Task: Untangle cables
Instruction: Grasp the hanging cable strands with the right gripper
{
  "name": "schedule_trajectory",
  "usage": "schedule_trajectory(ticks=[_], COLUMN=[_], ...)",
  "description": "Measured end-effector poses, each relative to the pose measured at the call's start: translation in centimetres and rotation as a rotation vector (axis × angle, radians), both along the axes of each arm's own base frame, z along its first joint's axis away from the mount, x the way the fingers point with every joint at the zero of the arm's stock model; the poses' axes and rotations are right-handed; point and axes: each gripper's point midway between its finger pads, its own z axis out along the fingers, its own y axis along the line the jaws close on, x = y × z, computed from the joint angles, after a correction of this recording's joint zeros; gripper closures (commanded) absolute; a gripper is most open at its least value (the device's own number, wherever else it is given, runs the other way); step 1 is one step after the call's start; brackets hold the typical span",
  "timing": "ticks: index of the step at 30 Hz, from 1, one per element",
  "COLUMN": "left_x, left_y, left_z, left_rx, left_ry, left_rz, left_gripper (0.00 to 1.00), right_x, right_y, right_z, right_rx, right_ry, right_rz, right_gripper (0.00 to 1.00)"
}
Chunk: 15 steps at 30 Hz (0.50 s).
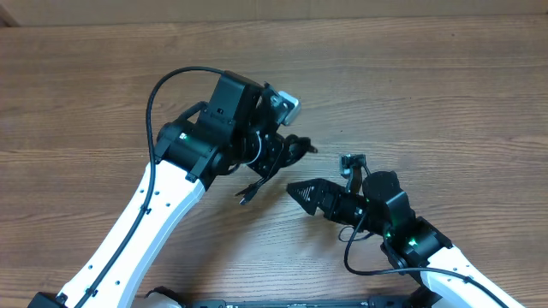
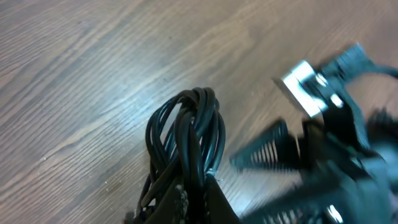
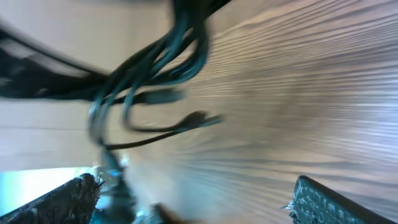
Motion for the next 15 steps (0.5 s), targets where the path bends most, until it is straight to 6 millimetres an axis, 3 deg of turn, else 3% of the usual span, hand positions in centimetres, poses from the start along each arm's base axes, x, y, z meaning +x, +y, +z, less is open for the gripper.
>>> schedule_trajectory(ticks=[8, 11, 15], left_x=[-2.6, -2.3, -2.2], left_y=[0.7, 1.3, 1.4], left_z=[-1.1, -1.4, -1.5], left_rx=[0.099, 0.155, 0.173], left_ry=[-0.062, -0.115, -0.142], left_rz=[-0.296, -0.345, -0.379], left_gripper=[0.96, 0.96, 0.96], right_x=[1.4, 2.2, 1.9], right_y=[-1.7, -2.9, -3.5], right_z=[-0.3, 0.8, 2.5], right_rx=[-0.064, -0.030, -0.059], right_ry=[-0.062, -0.085, -0.267], right_rz=[-0.046, -0.061, 0.065], right_gripper=[0.00, 0.00, 0.00])
